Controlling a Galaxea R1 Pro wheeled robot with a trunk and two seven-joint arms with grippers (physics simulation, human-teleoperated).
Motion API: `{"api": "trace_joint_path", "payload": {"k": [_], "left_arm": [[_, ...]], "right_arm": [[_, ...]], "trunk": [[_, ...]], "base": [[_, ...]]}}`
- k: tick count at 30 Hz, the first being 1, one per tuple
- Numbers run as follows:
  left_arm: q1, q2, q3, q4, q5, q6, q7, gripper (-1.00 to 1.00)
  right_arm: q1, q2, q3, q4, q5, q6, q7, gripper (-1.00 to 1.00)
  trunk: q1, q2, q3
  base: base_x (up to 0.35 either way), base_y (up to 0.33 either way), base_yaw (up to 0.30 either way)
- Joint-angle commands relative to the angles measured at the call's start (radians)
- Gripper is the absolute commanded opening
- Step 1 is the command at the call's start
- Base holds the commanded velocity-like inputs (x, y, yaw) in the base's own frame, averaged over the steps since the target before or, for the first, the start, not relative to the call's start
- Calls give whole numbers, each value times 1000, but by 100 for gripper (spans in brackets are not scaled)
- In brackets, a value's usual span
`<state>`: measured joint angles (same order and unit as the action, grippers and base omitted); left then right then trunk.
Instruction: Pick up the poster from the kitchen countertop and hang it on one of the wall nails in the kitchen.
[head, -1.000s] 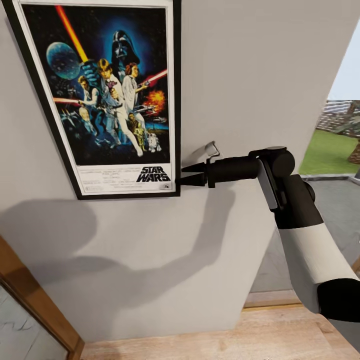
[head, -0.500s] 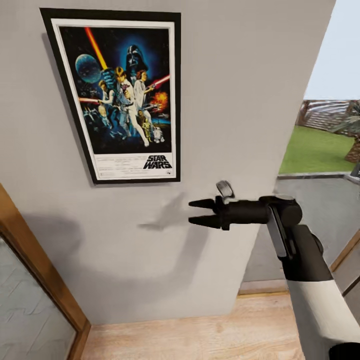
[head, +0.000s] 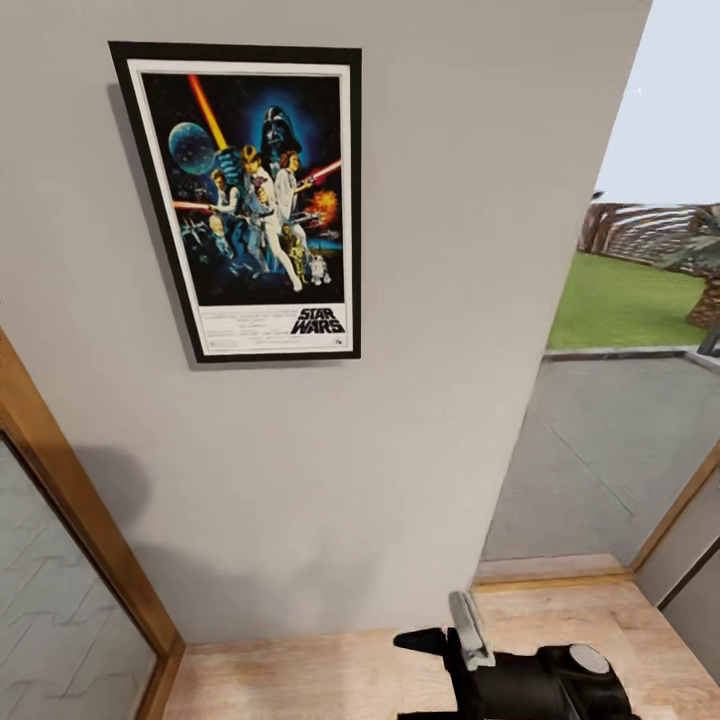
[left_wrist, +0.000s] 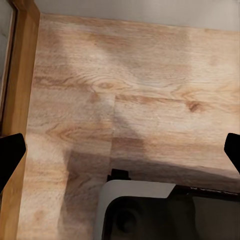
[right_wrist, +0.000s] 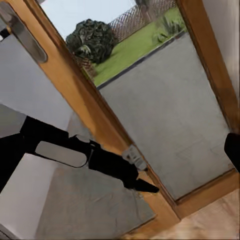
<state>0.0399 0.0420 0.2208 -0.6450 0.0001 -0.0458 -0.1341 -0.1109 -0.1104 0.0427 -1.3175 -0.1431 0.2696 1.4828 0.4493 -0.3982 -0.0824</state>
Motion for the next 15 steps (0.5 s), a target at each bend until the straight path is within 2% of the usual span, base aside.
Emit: {"api": "trace_joint_path", "payload": {"k": [1,2,5,6,8,10,13,15], "left_arm": [[0,-1,4,-1,0,-1,-7,100],[0,-1,3,-1,0,0,-7,100],[0,-1,3,2,0,0,-7,100],[0,-3,-7,25,-1,0,-7,100],[0,-4,-11,35,-1,-1,-7,100],[0,-6,-17,46,-1,-1,-7,100],[0,-8,-22,52,-2,-2,-7,100],[0,-9,-22,53,-2,-2,-7,100]], "right_arm": [[17,-4,2,51,-5,-26,-6,100],[51,-16,1,248,-4,-150,-53,100],[66,-42,1,486,-4,-268,-160,100],[72,-51,2,688,-5,-370,-294,100],[72,-53,3,742,-4,-401,-341,100],[73,-52,7,800,-4,-435,-431,100],[73,-50,8,837,-4,-453,-645,100],[73,-49,9,840,-3,-455,-691,100]], "trunk": [[1,-2,0],[1,-2,2],[1,-2,7],[1,-2,8],[1,-2,12],[1,-2,15],[1,-2,20],[1,-2,23]], "base": [[-3,0,0],[-1,0,0],[0,0,0],[0,0,0],[0,0,0],[0,0,0],[0,0,0],[0,0,0]]}}
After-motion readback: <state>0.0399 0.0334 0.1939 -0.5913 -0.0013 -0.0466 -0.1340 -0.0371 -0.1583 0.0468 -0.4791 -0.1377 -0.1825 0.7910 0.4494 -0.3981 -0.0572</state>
